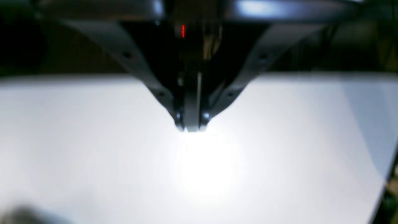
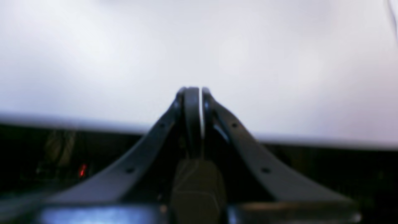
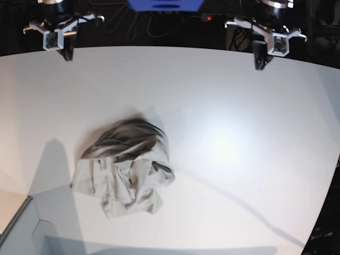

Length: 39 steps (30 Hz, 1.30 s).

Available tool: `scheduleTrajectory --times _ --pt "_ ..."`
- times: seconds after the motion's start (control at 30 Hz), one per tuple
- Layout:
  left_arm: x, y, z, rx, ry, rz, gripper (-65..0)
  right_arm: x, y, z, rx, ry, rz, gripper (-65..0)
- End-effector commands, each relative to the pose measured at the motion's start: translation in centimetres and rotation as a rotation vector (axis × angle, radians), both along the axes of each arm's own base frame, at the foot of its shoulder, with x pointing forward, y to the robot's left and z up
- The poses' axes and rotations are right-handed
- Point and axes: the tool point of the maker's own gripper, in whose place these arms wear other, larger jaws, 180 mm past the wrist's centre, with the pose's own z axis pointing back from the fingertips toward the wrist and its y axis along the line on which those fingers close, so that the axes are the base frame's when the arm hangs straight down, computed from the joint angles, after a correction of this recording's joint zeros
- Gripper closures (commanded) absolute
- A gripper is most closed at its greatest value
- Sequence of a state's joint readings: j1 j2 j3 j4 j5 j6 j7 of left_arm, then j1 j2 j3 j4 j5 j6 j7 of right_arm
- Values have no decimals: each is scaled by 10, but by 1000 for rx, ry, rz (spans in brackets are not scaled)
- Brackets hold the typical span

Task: Layout the t-shirt on the table in an organized manner, then fold the t-shirt properly
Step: 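Lower the left gripper onto the crumpled grey t-shirt and pinch it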

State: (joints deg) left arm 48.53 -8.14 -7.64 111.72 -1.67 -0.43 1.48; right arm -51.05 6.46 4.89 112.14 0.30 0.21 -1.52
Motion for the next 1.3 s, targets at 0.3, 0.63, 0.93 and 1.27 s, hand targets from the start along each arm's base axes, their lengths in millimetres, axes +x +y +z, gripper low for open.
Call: scheduleTrajectory --times 0.3,0.63,0.93,1.27 --pt "99 -8 53 -58 -303 52 -313 53 16 -5 109 61 -132 -71" --pt "159 -77 43 -154 -230 -82 -431 72 28 -6 159 90 -153 -79" --pt "121 -58 0 -123 -97 -46 -493 107 74 17 159 7 60 -79" --pt "105 -103 -10 -236 -51 -57 -495 107 59 15 67 20 130 -206"
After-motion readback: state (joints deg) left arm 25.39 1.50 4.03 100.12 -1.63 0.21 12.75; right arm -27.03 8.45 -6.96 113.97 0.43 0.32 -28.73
